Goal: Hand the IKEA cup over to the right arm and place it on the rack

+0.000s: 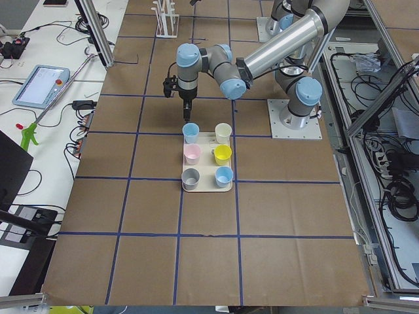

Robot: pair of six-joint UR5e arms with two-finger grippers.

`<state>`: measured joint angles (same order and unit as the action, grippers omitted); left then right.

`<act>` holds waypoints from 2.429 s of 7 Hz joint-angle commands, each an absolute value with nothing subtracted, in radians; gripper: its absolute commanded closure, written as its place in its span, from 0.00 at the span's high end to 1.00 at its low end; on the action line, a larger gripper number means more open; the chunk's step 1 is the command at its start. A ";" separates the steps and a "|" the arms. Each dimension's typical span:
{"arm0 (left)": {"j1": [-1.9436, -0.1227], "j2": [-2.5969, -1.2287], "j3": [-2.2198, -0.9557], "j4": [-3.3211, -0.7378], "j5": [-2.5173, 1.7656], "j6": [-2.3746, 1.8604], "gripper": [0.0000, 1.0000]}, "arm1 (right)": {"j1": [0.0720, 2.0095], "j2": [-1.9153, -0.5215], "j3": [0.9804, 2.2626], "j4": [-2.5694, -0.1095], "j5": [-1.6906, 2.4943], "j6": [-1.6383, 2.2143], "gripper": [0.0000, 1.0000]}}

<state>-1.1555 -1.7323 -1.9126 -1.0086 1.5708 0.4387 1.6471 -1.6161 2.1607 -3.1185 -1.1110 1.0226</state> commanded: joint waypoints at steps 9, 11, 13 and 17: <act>-1.118 -1.802 -2.011 -0.865 1.586 0.454 0.10 | 1.647 -1.575 2.221 -3.329 -1.106 1.339 1.00; -1.120 -1.789 -2.005 -0.861 1.569 0.457 0.00 | 1.647 -1.577 2.221 -3.329 -1.104 1.339 1.00; -1.123 -1.760 -1.956 -0.885 1.572 0.457 0.00 | 1.647 -1.575 2.221 -3.329 -1.104 1.339 1.00; -1.202 -1.743 -1.521 -1.421 1.550 0.428 0.00 | 1.646 -1.575 2.221 -3.343 -1.104 1.341 1.00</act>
<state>-1.1548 -1.7384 -1.6532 -1.2929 1.5653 0.4422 1.6473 -1.5764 2.2212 -3.3402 -1.1056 1.3405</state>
